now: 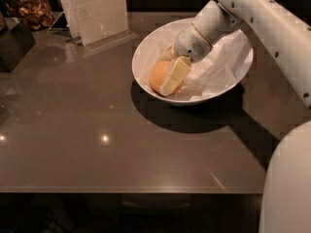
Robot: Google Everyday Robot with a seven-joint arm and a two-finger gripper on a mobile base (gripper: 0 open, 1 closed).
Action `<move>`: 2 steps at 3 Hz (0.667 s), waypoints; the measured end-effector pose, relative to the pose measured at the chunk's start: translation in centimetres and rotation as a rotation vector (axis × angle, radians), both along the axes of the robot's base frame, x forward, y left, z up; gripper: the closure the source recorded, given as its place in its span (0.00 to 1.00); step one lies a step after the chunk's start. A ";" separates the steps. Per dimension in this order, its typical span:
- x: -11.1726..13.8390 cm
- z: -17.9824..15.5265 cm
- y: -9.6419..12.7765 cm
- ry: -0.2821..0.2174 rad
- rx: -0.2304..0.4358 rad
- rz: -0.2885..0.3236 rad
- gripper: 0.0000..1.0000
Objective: Pick orange from white bowl
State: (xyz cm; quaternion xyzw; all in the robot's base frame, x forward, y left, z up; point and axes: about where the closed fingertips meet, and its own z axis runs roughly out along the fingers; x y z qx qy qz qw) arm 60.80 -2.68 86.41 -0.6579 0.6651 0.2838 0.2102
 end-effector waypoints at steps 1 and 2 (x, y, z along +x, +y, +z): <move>0.1 -0.6 0.0 0.014 0.001 0.000 0.18; 0.3 -1.0 -0.1 0.022 0.002 -0.001 0.29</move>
Offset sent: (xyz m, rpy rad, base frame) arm 0.0013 -0.0093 -0.0159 -0.0036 0.0474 0.0002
